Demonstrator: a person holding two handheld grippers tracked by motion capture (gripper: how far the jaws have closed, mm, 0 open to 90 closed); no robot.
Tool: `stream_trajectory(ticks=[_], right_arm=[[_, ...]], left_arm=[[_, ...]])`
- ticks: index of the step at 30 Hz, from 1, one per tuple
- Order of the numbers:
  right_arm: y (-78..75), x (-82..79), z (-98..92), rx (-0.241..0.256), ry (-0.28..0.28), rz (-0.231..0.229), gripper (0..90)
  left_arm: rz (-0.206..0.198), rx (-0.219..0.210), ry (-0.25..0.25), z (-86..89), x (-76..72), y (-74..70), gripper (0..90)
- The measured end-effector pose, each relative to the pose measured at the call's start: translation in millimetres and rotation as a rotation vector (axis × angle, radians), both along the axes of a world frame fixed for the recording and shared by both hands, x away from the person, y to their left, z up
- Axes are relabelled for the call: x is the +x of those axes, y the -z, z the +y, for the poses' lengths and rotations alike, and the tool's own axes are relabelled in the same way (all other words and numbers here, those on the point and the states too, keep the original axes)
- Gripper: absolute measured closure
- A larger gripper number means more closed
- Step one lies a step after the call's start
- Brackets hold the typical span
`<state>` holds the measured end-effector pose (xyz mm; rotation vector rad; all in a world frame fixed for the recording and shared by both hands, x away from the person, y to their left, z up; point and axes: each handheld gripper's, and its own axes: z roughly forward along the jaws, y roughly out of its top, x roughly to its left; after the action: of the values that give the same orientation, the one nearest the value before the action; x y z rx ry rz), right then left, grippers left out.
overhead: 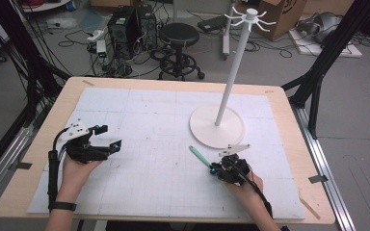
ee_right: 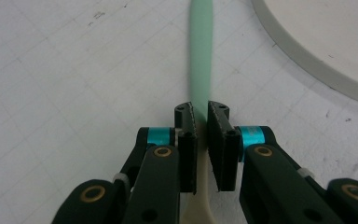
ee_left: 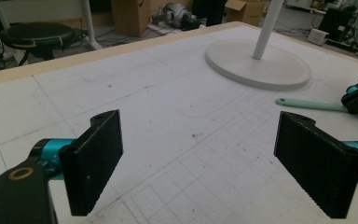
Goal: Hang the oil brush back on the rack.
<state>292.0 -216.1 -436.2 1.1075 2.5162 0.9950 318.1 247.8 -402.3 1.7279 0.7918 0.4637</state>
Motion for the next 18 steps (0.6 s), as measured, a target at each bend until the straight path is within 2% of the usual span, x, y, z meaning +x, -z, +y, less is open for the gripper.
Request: stream_trajectory(ticks=[7, 9, 11, 14, 15, 16, 17, 18], right_arm=[[-3.1, 1.5, -6.3, 0.028, 0.006, -0.014, 83.3], [-8.0, 1.1, -11.7, 0.053, 0.012, -0.040, 83.2], [-10.1, 1.0, -14.0, 0.068, 0.016, -0.047, 83.2], [-22.3, 0.1, -23.6, 0.113, 0.036, -0.082, 83.2], [-22.3, 0.1, -23.6, 0.113, 0.036, -0.082, 83.2], [-30.9, 0.2, -29.9, 0.137, 0.042, -0.107, 83.2], [-30.9, 0.2, -29.9, 0.137, 0.042, -0.107, 83.2], [-41.2, -0.1, -36.4, 0.165, 0.053, -0.126, 83.3]], left_arm=[[0.001, 0.002, 0.002, -0.2, 0.1, 0.3, 16.0], [0.003, 0.003, 0.001, -0.4, 0.3, 0.6, 16.0], [0.003, 0.005, 0.001, -0.4, 0.3, 0.5, 16.0], [0.001, 0.003, 0.002, -0.8, 0.0, 0.4, 16.0], [0.001, 0.003, 0.002, -0.8, 0.0, 0.4, 16.0], [0.004, 0.001, 0.002, -0.6, -0.1, 0.3, 16.0], [0.004, 0.001, 0.002, -0.6, -0.1, 0.3, 16.0], [0.004, -0.001, 0.003, -0.6, -0.1, 0.4, 16.0]])
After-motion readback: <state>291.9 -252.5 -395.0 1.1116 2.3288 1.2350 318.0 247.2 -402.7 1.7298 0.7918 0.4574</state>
